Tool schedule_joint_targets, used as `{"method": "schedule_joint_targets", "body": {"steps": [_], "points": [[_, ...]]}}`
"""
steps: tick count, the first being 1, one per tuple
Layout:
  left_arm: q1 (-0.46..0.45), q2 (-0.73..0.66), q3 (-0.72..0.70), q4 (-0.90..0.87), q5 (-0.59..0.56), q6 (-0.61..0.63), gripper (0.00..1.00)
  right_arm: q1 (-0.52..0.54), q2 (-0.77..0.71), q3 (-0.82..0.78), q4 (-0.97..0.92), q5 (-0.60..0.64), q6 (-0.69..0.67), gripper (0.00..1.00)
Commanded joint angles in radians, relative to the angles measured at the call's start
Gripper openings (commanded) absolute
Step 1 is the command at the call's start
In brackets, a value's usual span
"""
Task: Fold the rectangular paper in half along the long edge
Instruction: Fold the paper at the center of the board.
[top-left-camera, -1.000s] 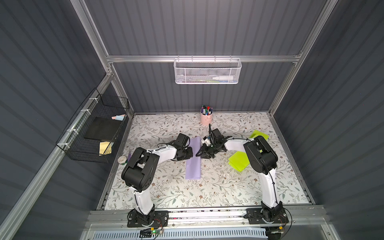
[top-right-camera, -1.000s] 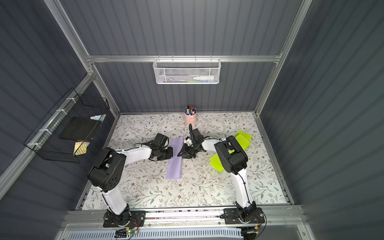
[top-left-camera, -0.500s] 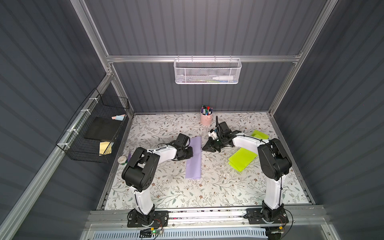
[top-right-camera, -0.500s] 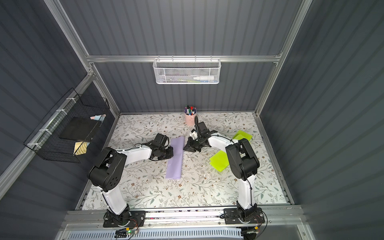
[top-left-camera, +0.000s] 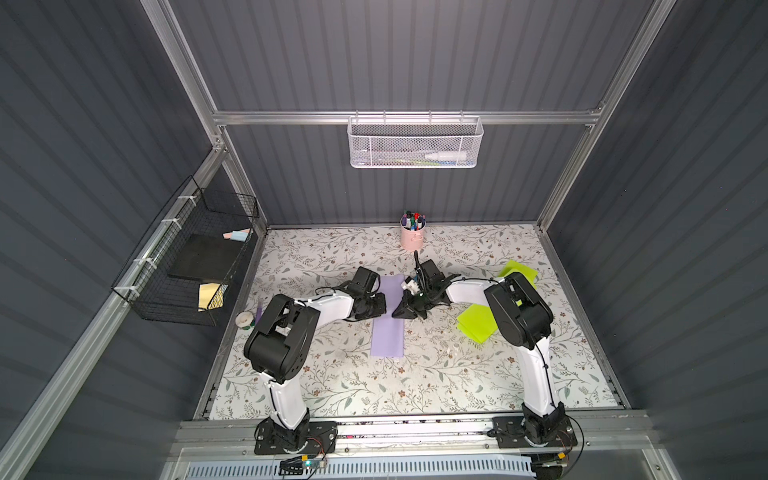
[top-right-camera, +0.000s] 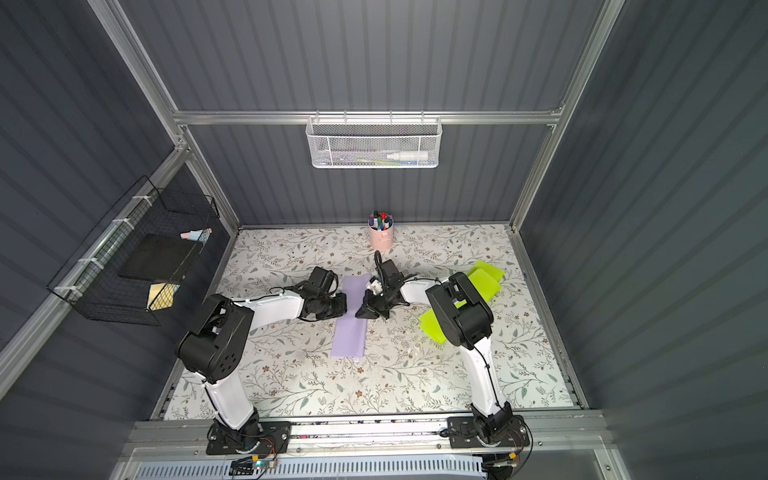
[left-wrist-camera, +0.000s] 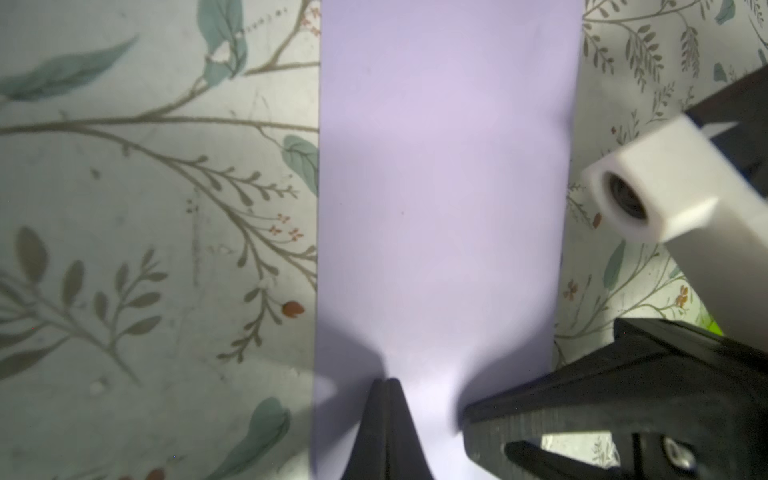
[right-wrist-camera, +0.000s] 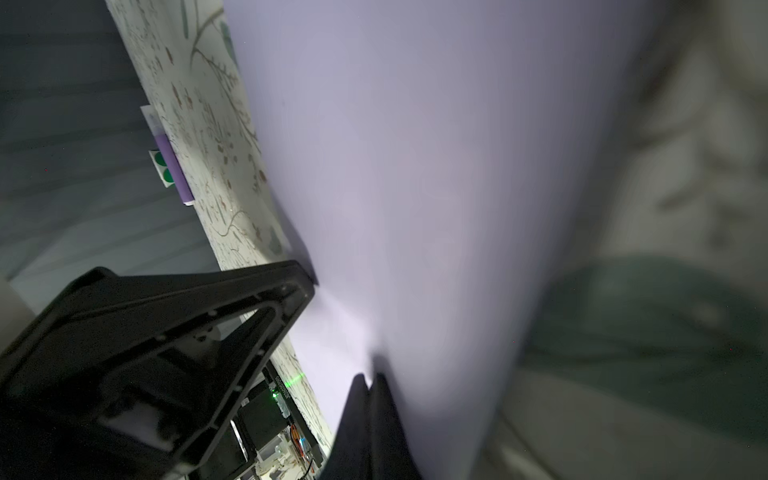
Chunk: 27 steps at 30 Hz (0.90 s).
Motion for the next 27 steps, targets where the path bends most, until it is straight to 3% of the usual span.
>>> {"method": "schedule_joint_targets", "body": {"steps": [1, 10, 16, 23, 27], "points": [[0.0, 0.037, -0.025, -0.058, -0.013, 0.015, 0.0, -0.042, -0.002, -0.09, 0.07, 0.016, 0.055, 0.0], [-0.001, 0.037, -0.027, -0.062, -0.015, 0.014, 0.0, -0.15, -0.13, -0.254, 0.043, 0.031, -0.004, 0.0], [0.0, 0.037, -0.026, -0.062, -0.013, 0.014, 0.0, -0.1, -0.162, -0.074, -0.077, 0.036, -0.056, 0.0], [0.0, 0.034, -0.027, -0.062, -0.013, 0.016, 0.0, -0.057, 0.014, 0.121, -0.082, -0.007, -0.026, 0.0], [0.0, 0.036, -0.027, -0.063, -0.011, 0.018, 0.0, -0.059, 0.083, 0.115, -0.033, -0.03, 0.001, 0.0]]}}
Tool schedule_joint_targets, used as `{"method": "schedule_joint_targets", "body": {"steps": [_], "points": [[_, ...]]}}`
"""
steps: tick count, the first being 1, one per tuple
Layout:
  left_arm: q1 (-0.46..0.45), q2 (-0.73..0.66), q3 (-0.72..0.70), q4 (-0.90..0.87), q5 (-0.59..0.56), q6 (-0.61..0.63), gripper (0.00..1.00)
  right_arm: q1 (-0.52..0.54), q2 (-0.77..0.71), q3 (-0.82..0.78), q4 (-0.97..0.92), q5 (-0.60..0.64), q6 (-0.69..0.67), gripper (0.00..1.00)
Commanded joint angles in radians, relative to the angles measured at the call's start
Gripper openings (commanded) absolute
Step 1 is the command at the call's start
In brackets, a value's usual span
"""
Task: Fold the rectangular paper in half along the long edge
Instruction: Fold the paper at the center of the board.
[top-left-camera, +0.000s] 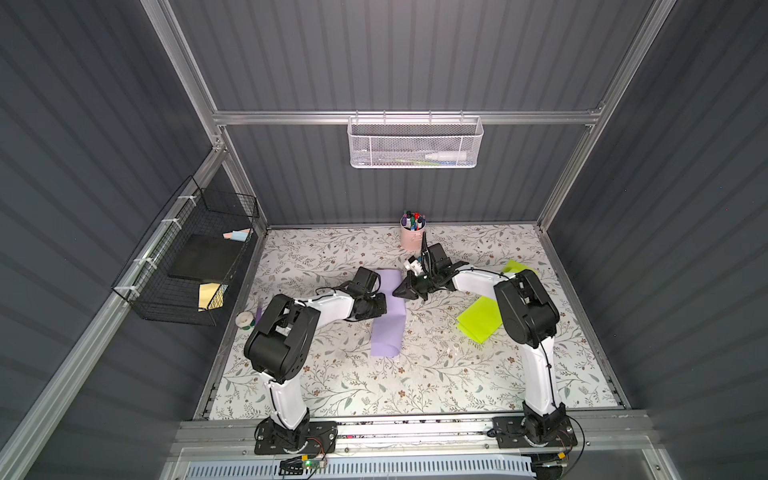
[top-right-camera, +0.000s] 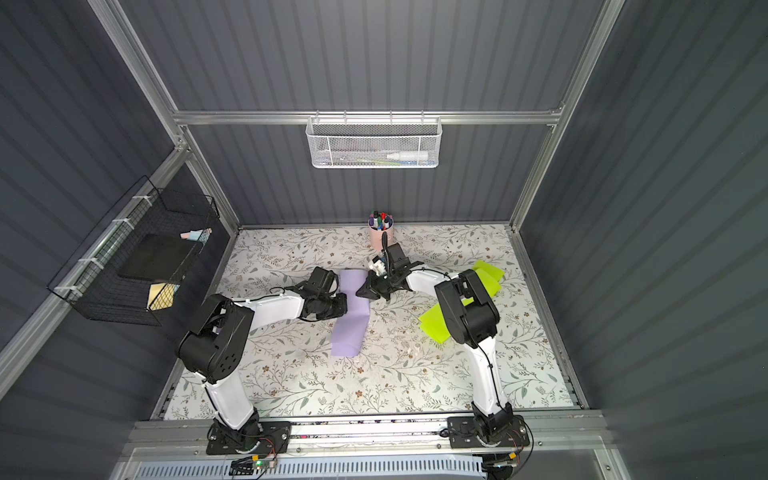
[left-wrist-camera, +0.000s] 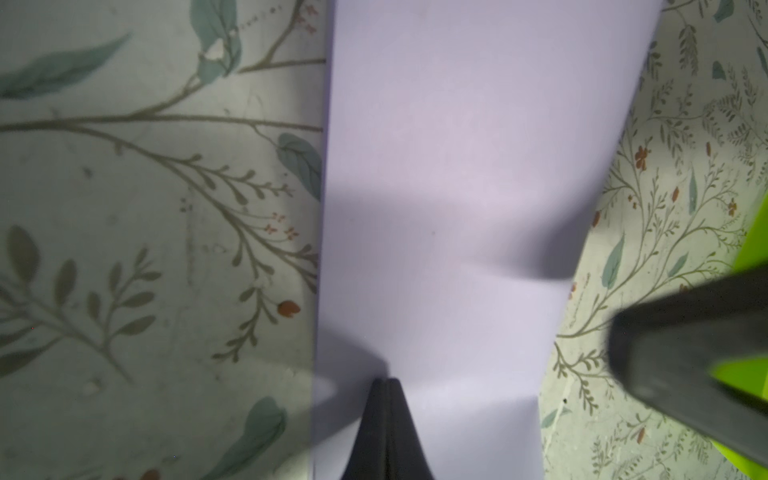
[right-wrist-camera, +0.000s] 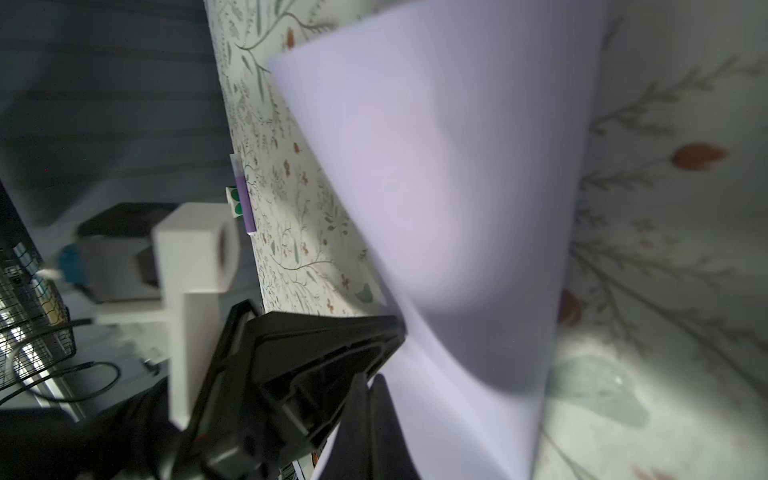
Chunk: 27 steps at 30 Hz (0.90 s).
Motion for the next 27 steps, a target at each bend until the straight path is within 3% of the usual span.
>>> {"method": "schedule_joint_targets", "body": {"steps": [1, 11, 15, 21, 27], "points": [[0.0, 0.036, -0.027, -0.065, -0.011, 0.019, 0.0, -0.009, 0.062, -0.033, -0.016, -0.011, 0.019, 0.0], [-0.001, 0.035, -0.03, -0.067, -0.014, 0.02, 0.0, -0.13, -0.02, -0.235, -0.012, 0.045, -0.022, 0.0], [0.0, 0.032, -0.034, -0.067, -0.015, 0.02, 0.0, -0.163, -0.085, -0.249, -0.053, 0.044, -0.055, 0.0], [-0.001, 0.031, -0.036, -0.066, -0.016, 0.02, 0.0, -0.118, -0.143, -0.188, -0.048, 0.015, -0.041, 0.0], [0.0, 0.034, -0.035, -0.065, -0.012, 0.022, 0.0, -0.015, -0.048, -0.034, -0.1, 0.004, -0.047, 0.0]]}}
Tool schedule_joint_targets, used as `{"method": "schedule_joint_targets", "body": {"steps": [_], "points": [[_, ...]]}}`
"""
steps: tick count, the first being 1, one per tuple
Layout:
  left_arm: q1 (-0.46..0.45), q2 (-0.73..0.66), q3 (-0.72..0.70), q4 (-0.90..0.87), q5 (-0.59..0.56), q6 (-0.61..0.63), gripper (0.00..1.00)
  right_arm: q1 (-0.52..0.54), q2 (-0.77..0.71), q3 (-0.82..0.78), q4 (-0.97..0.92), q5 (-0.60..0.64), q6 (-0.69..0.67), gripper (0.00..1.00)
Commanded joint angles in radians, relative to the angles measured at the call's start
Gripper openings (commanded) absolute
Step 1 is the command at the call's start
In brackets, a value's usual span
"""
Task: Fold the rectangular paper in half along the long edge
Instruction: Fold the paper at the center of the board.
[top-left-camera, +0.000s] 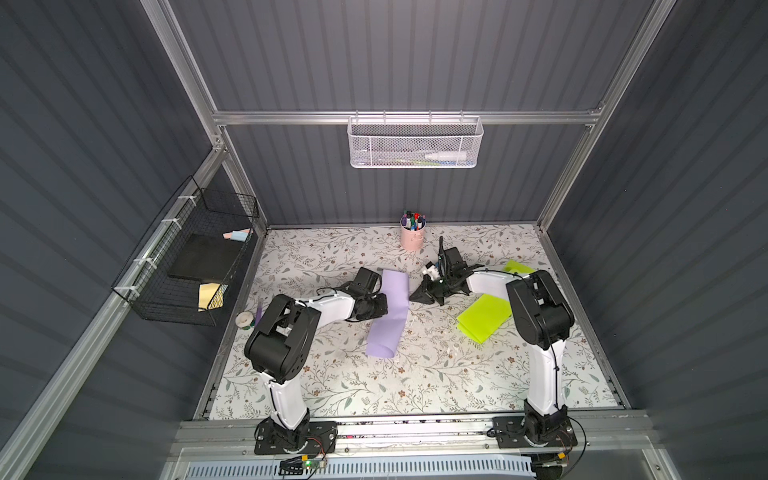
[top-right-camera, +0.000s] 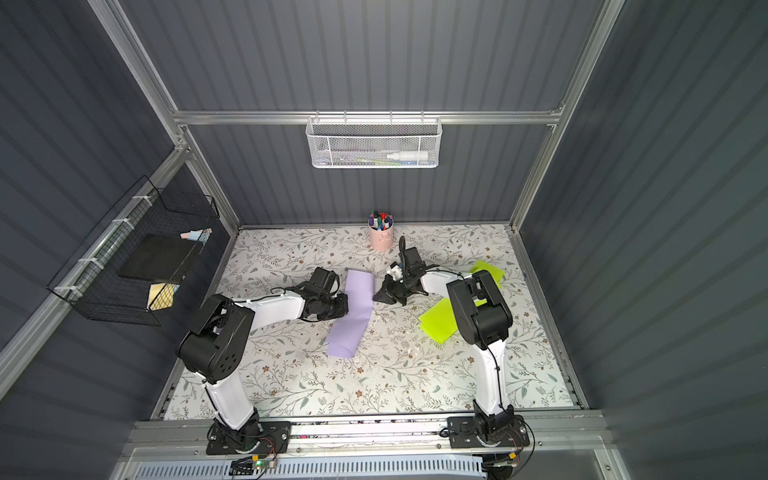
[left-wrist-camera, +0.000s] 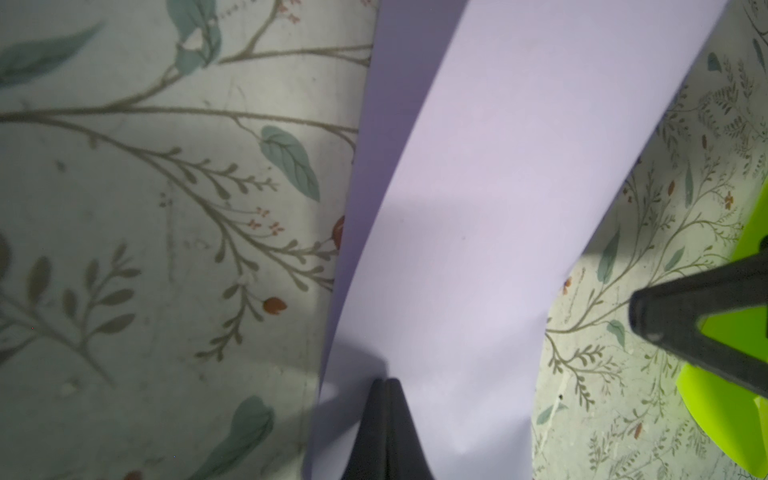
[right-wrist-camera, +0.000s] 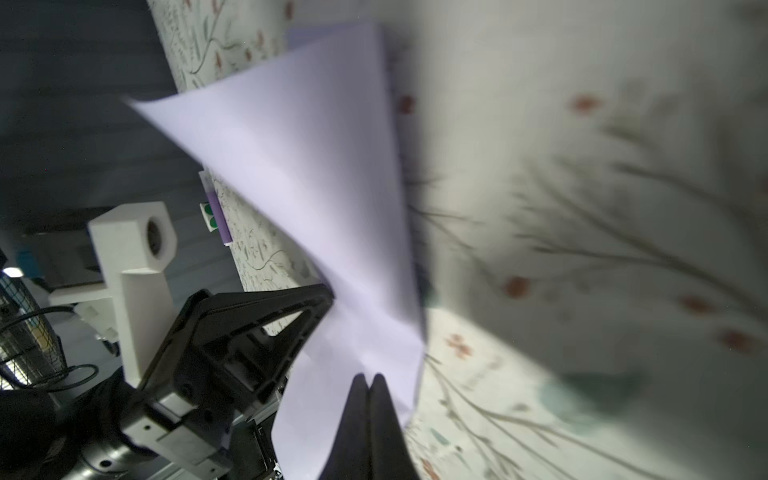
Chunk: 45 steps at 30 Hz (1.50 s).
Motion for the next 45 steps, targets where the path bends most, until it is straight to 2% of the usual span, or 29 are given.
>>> {"method": "schedule_joint_targets", "body": {"steps": [1, 7, 17, 29, 34, 39, 45], "points": [[0.0, 0.034, -0.033, -0.068, -0.014, 0.022, 0.0, 0.047, 0.069, 0.071, -0.042, -0.005, -0.004, 0.0], [0.0, 0.033, -0.035, -0.068, -0.01, 0.022, 0.0, 0.043, 0.15, 0.085, 0.008, 0.028, 0.035, 0.0], [0.0, 0.025, -0.039, -0.067, -0.004, 0.027, 0.0, -0.063, 0.212, 0.083, 0.048, 0.064, 0.053, 0.0], [0.001, 0.003, -0.051, -0.069, -0.001, 0.032, 0.0, -0.179, 0.348, 0.362, -0.142, 0.098, -0.021, 0.0], [0.0, -0.001, -0.053, -0.068, -0.003, 0.032, 0.0, -0.183, 0.223, 0.272, -0.111, 0.068, -0.02, 0.0], [0.0, 0.014, -0.047, -0.07, -0.001, 0.035, 0.0, -0.111, 0.006, 0.102, -0.011, 0.067, 0.007, 0.0], [0.0, 0.01, -0.046, -0.077, -0.007, 0.035, 0.0, 0.016, -0.022, 0.053, -0.007, 0.06, 0.017, 0.0]]}}
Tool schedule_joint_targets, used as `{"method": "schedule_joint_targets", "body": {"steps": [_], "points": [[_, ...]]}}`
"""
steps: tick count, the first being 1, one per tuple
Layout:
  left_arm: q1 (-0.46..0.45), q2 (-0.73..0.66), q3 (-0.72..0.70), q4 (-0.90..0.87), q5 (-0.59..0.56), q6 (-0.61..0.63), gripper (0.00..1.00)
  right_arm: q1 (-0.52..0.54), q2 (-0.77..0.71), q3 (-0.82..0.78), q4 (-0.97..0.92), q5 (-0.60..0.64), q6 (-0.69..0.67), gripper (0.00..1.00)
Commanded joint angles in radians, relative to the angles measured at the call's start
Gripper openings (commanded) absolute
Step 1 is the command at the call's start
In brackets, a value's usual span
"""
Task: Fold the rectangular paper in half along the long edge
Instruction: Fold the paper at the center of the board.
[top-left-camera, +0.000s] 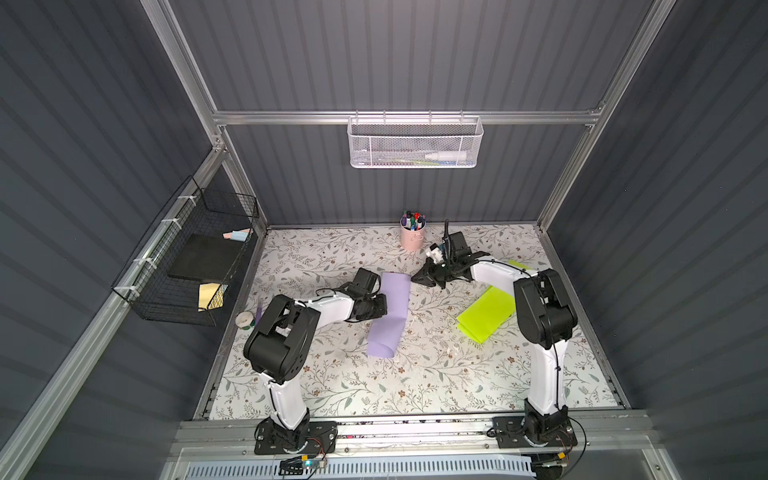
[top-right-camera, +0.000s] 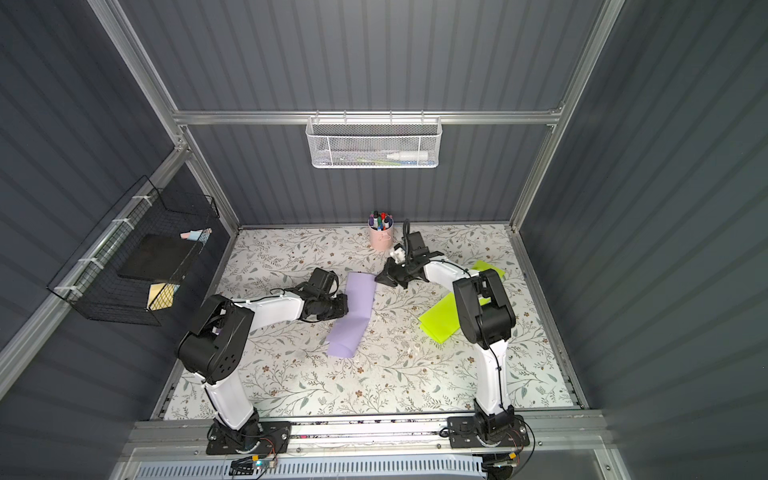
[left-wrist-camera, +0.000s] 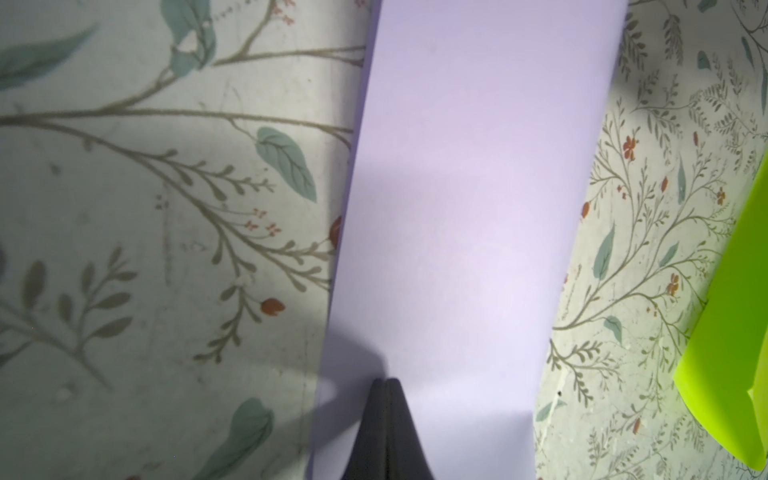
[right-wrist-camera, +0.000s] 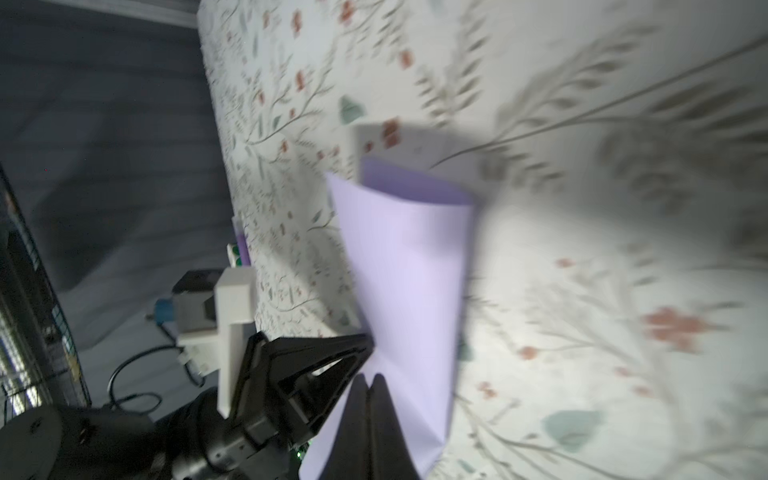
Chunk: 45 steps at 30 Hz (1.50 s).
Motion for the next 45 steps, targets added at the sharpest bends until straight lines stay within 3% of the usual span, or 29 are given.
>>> {"method": "schedule_joint_targets", "body": {"steps": [1, 9, 18, 27, 45], "points": [[0.0, 0.013, -0.03, -0.101, -0.019, 0.025, 0.0, 0.052, 0.022, -0.054, 0.025, -0.002, 0.026, 0.0], [0.0, 0.015, -0.026, -0.106, -0.021, 0.026, 0.0, 0.068, 0.07, -0.123, 0.091, -0.03, 0.06, 0.0], [0.001, 0.022, -0.026, -0.105, -0.018, 0.026, 0.0, 0.067, 0.106, -0.115, -0.004, -0.018, -0.004, 0.0], [0.0, 0.019, -0.029, -0.103, -0.016, 0.027, 0.0, 0.003, 0.151, -0.131, 0.004, -0.003, 0.006, 0.0], [0.0, 0.015, -0.041, -0.097, -0.007, 0.032, 0.0, -0.022, 0.277, 0.118, -0.121, -0.003, -0.033, 0.0]]}}
